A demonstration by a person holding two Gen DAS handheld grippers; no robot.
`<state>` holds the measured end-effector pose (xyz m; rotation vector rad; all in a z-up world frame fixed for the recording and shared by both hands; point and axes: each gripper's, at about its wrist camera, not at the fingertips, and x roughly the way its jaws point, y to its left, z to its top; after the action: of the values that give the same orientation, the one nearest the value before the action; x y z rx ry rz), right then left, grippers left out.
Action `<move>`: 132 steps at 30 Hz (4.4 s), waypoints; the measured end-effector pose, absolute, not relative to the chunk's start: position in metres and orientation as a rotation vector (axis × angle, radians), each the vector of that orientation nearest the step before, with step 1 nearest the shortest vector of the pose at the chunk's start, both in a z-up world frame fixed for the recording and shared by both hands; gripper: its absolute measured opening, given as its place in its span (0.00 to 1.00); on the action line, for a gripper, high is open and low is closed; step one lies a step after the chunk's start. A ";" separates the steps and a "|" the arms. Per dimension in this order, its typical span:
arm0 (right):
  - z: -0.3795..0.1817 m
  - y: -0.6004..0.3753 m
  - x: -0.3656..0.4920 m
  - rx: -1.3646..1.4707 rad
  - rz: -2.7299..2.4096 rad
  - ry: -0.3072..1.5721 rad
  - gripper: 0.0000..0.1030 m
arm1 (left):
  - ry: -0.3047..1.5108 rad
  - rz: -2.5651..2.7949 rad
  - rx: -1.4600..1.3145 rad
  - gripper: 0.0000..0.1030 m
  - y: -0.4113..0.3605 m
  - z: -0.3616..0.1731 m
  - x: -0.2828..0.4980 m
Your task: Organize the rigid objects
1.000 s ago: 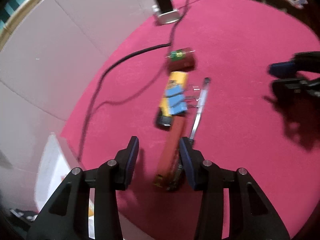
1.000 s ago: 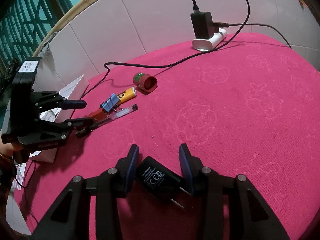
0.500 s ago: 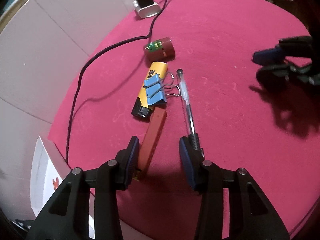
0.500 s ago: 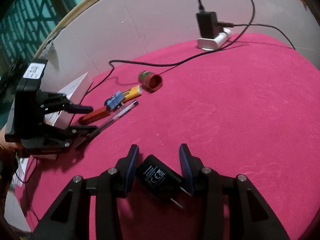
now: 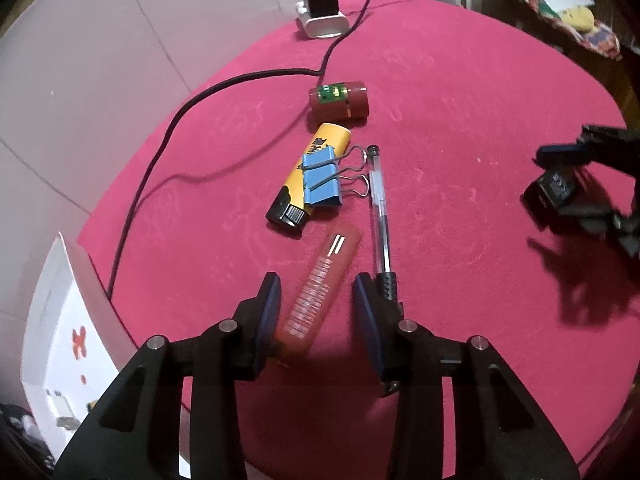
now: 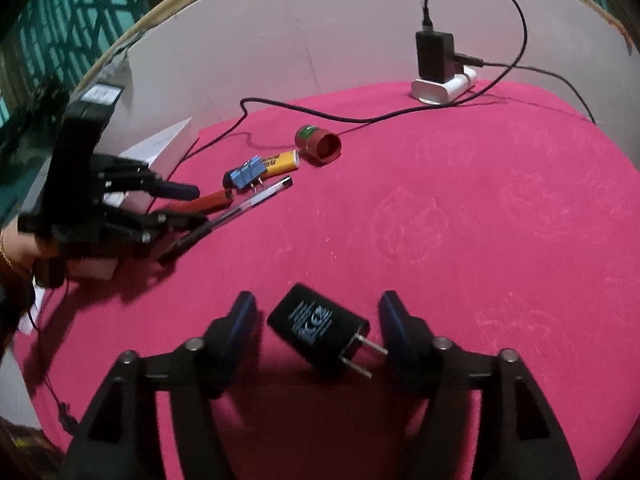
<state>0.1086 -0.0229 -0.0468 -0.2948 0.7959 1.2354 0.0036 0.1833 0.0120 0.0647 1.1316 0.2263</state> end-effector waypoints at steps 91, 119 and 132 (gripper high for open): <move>0.063 0.176 -0.106 -0.437 1.495 0.599 0.47 | 0.527 0.848 -0.469 0.17 0.325 0.104 -0.280; 0.016 0.196 -0.134 -0.559 1.430 0.532 0.86 | 0.602 0.962 -0.354 1.00 0.330 0.097 -0.234; 0.028 0.172 -0.126 -0.473 1.427 0.516 0.92 | 0.504 1.042 -0.370 1.00 0.298 0.116 -0.258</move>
<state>-0.1255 0.1717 0.0281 -0.4731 0.5157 1.4272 -0.2577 0.2984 0.1162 -0.3699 0.5042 1.0422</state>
